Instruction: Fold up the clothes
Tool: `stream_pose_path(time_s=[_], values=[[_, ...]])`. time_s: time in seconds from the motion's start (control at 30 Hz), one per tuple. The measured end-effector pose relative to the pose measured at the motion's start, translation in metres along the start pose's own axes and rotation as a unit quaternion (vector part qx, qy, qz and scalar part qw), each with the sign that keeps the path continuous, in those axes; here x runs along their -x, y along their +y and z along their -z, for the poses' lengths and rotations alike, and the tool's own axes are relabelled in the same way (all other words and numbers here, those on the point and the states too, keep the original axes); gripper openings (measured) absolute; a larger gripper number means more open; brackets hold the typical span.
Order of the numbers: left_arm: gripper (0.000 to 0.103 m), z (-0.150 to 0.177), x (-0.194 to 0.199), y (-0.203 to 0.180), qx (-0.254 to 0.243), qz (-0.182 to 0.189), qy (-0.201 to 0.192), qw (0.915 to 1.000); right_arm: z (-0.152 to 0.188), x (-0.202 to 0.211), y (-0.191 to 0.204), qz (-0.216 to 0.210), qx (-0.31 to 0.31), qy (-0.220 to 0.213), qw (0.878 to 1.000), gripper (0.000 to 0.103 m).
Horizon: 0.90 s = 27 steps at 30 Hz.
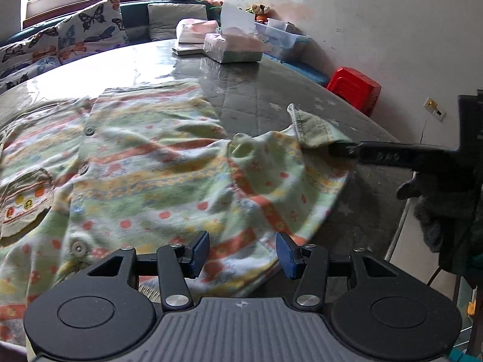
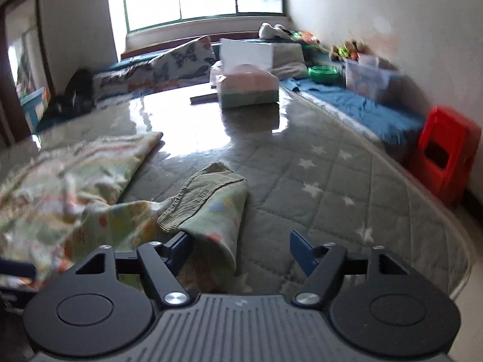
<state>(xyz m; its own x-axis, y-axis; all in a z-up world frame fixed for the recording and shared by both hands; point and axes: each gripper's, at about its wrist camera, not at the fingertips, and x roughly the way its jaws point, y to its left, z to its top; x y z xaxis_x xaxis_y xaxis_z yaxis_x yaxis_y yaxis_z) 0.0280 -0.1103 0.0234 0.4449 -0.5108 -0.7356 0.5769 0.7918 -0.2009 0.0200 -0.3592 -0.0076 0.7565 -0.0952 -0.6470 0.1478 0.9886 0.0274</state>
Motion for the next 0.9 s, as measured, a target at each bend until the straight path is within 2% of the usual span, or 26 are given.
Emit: stream_pose_path(time_s=[0.17, 0.23, 0.3, 0.47, 0.53, 0.6, 0.73, 0.8, 0.9], values=[[0.052, -0.014, -0.008, -0.007, -0.005, 0.006, -0.004, 1.0000, -0.012, -0.005, 0.002, 0.019, 0.008, -0.028, 0.999, 0.074], [0.052, -0.016, -0.013, -0.009, -0.008, 0.009, -0.001, 0.9999, -0.016, 0.002, -0.011, 0.022, -0.027, -0.048, 0.998, 0.074], [0.052, -0.018, -0.019, -0.012, -0.010, 0.013, 0.003, 0.9999, -0.017, 0.013, -0.031, 0.023, -0.083, -0.066, 0.994, 0.080], [0.054, -0.018, -0.026, -0.017, -0.019, 0.015, 0.005, 0.9997, -0.006, 0.020, -0.058, 0.021, -0.136, -0.053, 0.989, 0.080], [0.054, -0.019, -0.025, -0.016, -0.014, 0.019, 0.004, 0.9997, -0.003, 0.021, -0.054, 0.032, -0.122, -0.056, 0.990, 0.080], [0.054, -0.020, -0.021, -0.015, -0.011, 0.023, -0.001, 0.9997, -0.006, 0.023, -0.048, 0.025, -0.110, -0.063, 0.992, 0.079], [0.054, -0.023, -0.009, -0.008, -0.001, 0.021, -0.017, 0.9996, -0.012, 0.013, -0.024, -0.038, -0.074, -0.043, 0.996, 0.078], [0.054, -0.025, 0.000, 0.002, 0.012, 0.007, -0.030, 0.9995, -0.010, 0.005, -0.009, -0.058, -0.055, -0.025, 0.996, 0.078], [0.054, -0.028, 0.014, 0.023, 0.033, -0.023, -0.050, 0.9979, -0.007, -0.010, 0.005, -0.066, -0.038, -0.002, 0.997, 0.078]])
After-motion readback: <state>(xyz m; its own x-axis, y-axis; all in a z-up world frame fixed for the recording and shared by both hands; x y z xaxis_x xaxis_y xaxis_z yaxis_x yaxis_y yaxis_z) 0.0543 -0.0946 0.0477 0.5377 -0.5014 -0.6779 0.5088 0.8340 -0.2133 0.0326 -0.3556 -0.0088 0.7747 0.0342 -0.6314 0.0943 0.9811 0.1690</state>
